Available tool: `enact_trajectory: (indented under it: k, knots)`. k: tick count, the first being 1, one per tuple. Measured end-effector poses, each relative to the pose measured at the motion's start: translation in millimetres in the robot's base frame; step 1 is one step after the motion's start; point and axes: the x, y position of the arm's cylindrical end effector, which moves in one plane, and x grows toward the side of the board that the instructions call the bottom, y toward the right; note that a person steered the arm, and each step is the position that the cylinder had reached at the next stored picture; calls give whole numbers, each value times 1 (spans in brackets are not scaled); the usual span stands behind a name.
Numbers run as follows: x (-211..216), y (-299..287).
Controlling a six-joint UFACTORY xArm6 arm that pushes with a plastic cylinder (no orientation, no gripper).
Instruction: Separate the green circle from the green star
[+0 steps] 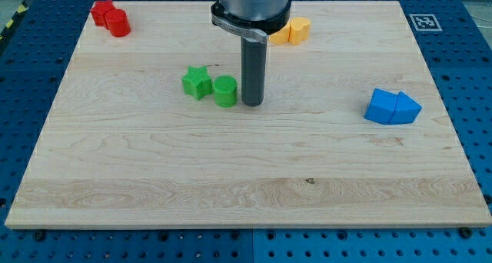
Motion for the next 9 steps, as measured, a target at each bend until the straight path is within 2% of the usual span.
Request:
enact_trajectory:
  k: [2,4,7,9]
  knots:
    - [10,0]
    - [-7,-1]
    - [-9,-102]
    - [-9,-132]
